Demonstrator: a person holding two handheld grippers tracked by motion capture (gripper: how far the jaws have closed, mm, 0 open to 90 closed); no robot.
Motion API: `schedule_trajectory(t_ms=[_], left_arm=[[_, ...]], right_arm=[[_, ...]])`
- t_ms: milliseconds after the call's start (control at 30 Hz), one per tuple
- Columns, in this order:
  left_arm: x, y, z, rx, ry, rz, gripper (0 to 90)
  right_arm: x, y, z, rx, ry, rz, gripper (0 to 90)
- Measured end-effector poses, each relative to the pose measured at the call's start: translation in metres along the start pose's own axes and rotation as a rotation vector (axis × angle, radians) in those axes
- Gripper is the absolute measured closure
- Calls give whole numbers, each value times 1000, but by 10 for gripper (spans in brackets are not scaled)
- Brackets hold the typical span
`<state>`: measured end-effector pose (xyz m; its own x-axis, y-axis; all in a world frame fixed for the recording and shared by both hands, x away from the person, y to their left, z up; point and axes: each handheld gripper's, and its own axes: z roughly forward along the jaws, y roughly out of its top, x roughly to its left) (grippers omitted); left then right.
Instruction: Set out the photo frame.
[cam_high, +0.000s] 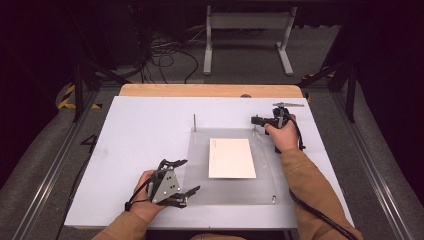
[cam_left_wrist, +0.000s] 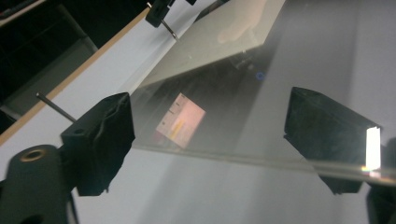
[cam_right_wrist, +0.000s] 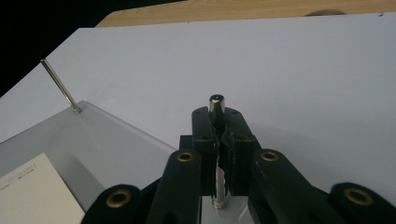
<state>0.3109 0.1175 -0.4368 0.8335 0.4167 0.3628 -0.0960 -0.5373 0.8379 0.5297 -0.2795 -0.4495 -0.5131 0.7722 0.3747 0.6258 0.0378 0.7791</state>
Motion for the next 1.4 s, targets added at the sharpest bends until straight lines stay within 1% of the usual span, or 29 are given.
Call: schedule_trajectory(t_ms=[33,67,133,167,200,233,300,400,500,567,633,700,733,767,800,833,867,900,933,967,1000,1100,1133,1167,1233,1267,1300,1333,1400], left_arm=[[0,1,0,-1,-2,9,209],[-1,1,0,-2,-10,4,252],[-1,2,-1,-7,-10,-9,332],[0,2,-1,-9,-13,-13,388],[0,3,0,-22,-5,-11,420],[1,3,-1,-27,6,-17,451],[2,4,-2,-37,14,-26,505],[3,5,-2,-47,10,-35,529],[2,6,-3,-46,21,-17,551],[2,6,-4,-41,27,-23,561],[2,6,-4,-44,26,-27,563],[2,6,-4,-43,25,-26,563],[2,6,-4,-39,26,-19,565],[2,6,-4,-39,26,-19,567],[2,6,-4,-38,30,-22,567],[3,7,-4,-50,26,-23,567],[4,7,-4,-50,24,-27,568],[4,7,-4,-50,24,-27,567],[5,8,-4,-53,21,-37,567],[5,8,-4,-54,21,-39,566],[5,8,-4,-53,21,-39,566],[5,9,-4,-50,21,-38,566],[5,9,-4,-50,21,-38,566],[5,10,-4,-47,22,-35,566],[5,10,-4,-45,21,-37,566],[5,10,-4,-44,22,-36,566],[5,11,-5,-44,22,-40,567],[5,11,-5,-44,22,-40,566],[6,11,-5,-46,22,-45,566]], right_arm=[[0,0,0,-1,0,1,845],[0,0,0,-2,0,2,845],[1,0,0,1,-6,-2,846],[1,0,0,1,-6,-1,845],[1,0,0,2,-3,1,845],[1,0,0,1,-3,3,844],[2,1,0,4,-12,-4,845],[4,1,-1,10,-21,-16,846],[3,2,-1,11,-19,-11,844],[5,2,-1,11,-27,-22,844],[5,2,-1,13,-29,-21,843],[5,2,-2,11,-23,-21,837],[4,1,-4,6,-11,-25,823],[4,1,-5,2,-7,-30,799],[4,1,-5,2,-7,-30,799],[6,0,-12,-23,14,-47,729],[7,0,-15,-31,16,-60,699],[8,0,-20,-45,15,-87,668],[9,0,-25,-57,11,-111,636],[10,-1,-31,-72,13,-127,619],[12,-1,-37,-83,22,-129,617],[17,-3,-57,-118,51,-156,596],[17,-3,-57,-118,51,-156,596],[19,-4,-64,-131,58,-161,588],[27,-10,-88,-170,82,-193,554],[27,-10,-88,-170,82,-193,554],[33,-14,-100,-178,88,-219,535],[33,-14,-100,-178,88,-219,535],[38,-19,-111,-194,96,-238,508]])
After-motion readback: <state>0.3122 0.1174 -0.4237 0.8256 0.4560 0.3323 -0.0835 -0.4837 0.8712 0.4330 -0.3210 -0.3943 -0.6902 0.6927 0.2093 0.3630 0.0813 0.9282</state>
